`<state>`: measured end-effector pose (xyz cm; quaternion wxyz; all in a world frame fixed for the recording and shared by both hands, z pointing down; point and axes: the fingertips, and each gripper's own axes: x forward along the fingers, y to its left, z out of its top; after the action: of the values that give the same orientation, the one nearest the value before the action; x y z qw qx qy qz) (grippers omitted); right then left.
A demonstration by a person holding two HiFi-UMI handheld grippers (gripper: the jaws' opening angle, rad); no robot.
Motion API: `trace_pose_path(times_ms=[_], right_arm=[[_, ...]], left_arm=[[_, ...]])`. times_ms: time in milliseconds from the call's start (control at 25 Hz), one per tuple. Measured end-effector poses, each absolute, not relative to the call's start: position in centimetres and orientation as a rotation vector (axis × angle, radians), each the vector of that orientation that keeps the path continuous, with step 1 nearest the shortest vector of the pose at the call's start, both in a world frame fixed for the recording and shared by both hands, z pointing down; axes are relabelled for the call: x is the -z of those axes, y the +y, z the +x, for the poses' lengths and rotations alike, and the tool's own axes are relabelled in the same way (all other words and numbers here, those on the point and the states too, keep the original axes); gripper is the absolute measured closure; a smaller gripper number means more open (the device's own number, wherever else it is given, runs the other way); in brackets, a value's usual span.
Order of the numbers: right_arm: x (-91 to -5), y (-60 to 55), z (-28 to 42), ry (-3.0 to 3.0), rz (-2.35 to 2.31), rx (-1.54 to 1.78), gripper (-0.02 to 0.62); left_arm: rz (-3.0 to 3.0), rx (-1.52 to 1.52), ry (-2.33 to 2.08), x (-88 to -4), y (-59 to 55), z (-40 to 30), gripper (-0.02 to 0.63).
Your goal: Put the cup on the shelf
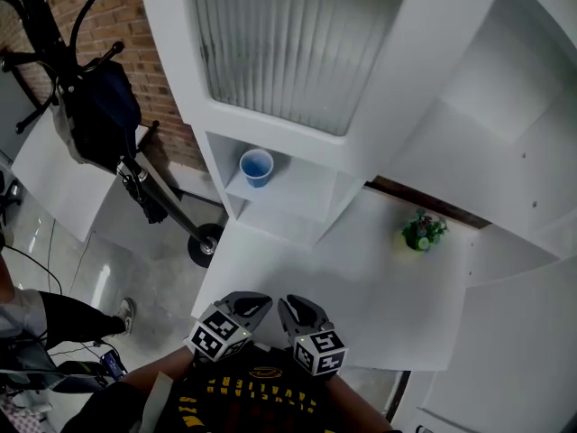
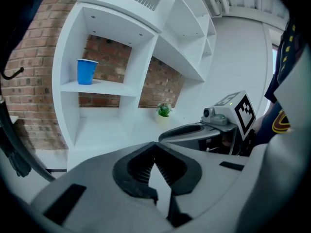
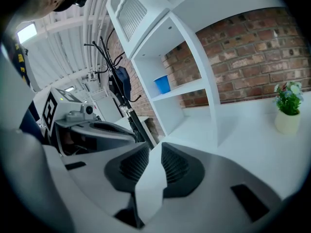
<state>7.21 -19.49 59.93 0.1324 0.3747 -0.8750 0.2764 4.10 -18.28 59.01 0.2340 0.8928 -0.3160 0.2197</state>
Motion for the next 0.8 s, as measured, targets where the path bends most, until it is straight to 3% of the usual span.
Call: trace_pose_path(times_ms=[120, 800], right_arm=[[-59.8, -19.3, 7.2, -2.548, 1.093, -0.806, 0.589], [-60.5, -18.2, 7.2, -2.517, 1.083, -0.783, 0.589]], left_arm=[[2.439, -0.591, -0.884, -59.0, -18.5, 3.8, 0.603], [2.432, -0.571, -0.876, -59.0, -18.0, 3.9, 0.603]])
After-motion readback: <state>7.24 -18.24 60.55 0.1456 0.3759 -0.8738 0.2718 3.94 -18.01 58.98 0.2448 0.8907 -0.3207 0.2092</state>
